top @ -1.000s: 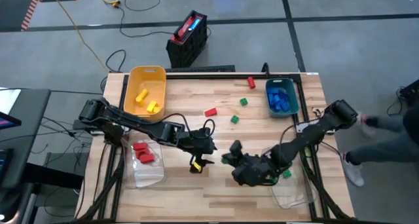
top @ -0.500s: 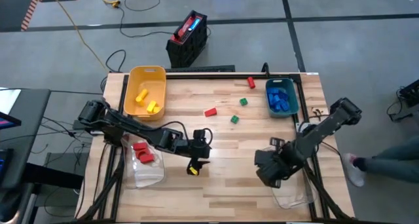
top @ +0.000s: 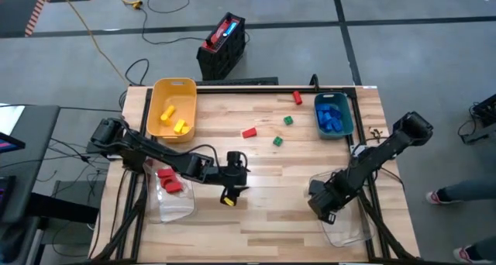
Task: Sort blocks
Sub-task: Put the green game piece into the right transparent bin, then put the red wooden block into the left transparent bin
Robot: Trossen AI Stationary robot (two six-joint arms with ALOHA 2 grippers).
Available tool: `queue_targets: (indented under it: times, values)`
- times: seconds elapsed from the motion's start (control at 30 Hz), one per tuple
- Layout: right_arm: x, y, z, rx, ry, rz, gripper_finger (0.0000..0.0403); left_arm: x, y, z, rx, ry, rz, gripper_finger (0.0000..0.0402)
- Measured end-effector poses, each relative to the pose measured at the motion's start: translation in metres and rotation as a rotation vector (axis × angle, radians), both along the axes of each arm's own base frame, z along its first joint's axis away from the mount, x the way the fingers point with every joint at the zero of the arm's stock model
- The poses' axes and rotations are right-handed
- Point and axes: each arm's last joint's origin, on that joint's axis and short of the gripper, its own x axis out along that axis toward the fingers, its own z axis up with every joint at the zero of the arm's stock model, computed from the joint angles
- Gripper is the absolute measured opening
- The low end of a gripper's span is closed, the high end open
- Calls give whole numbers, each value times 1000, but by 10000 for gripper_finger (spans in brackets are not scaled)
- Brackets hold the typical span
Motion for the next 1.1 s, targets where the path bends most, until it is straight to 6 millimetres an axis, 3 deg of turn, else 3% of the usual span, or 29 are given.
queue_targets:
  times: [0.37,0.5,0.67,0.83,1.0,1.1]
  values:
    - [1,-3,10,83,45,-59,247,7,-2,10,16,-121,-34,262]
    - [1,-5,41,71,57,-99,254,2,-6,21,69,-164,-25,256]
    - [7,-8,89,-14,-58,-125,255,-15,-7,54,82,-257,-20,239]
    - [24,-19,119,-172,-167,-128,255,-33,-7,76,70,-307,-27,227]
    - [56,-28,134,-306,-221,-55,255,-49,-5,47,73,-369,-17,224]
    - [77,-38,140,-390,-273,15,255,-63,6,38,138,-408,65,224]
